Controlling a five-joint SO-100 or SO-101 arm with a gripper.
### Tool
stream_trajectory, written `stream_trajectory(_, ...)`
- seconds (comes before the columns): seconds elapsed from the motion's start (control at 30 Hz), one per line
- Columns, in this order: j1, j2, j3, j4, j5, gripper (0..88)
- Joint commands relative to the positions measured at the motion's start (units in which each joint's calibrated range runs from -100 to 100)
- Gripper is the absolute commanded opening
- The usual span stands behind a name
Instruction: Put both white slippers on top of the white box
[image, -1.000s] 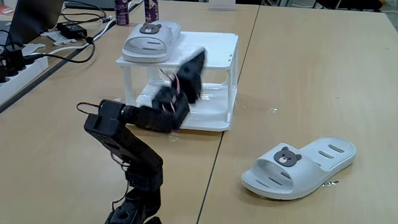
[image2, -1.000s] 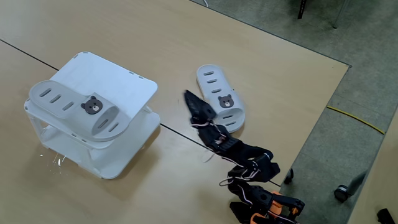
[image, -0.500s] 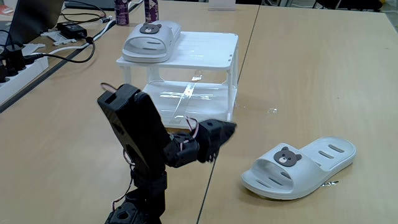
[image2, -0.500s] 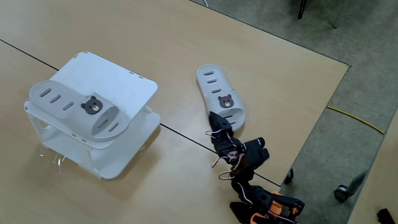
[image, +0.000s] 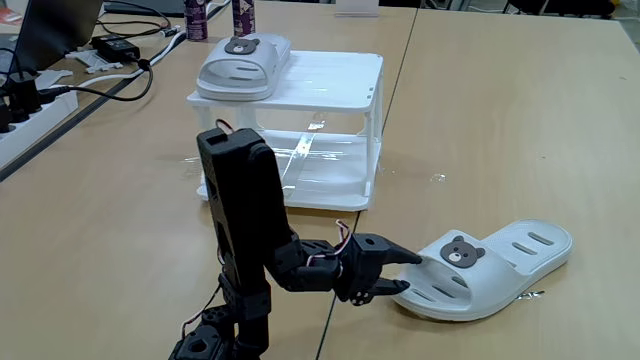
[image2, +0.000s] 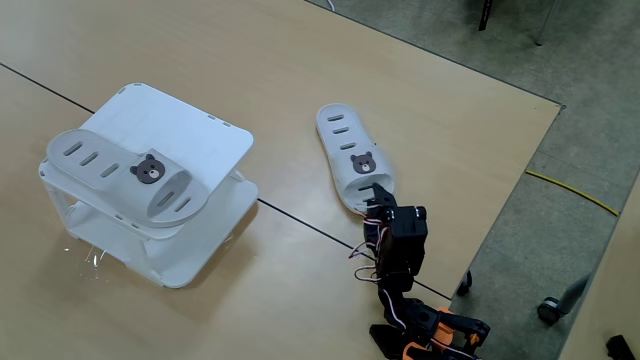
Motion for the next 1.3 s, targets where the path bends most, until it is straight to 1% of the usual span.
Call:
stream_trajectory(0.0,0.2,2.3,-9.1,-1.4,0.4,20.0)
stream_trajectory(0.1,0.1,5.9,-15.6,-1.4,0.4,20.6)
stream_trajectory(0.17,0.1,9.0,-20.0,-1.4,0.4,26.3)
stream_trajectory(0.2,0.1,10.4,-21.7,-1.4,0.4,27.5)
stream_trajectory(0.5,-0.1,24.1,-40.8,-1.3,0.4,27.8)
stream_trajectory(0.63,-1.8,27.6,-45.6,-1.3,0.4,27.8)
stream_trajectory(0.77,-5.4,29.1,-48.6,-1.3,0.4,27.7)
stream_trajectory(0.83,-5.6,29.2,-49.0,-1.3,0.4,24.9)
stream_trajectory(1.0,-5.5,29.3,-48.1,-1.2,0.4,10.4)
stream_trajectory(1.07,-5.4,29.3,-48.1,-1.0,0.4,0.0)
stream_trajectory(1.1,-5.4,29.3,-48.2,-1.0,0.4,1.3)
stream_trajectory(1.27,-5.2,28.4,-52.6,-0.6,0.4,0.8)
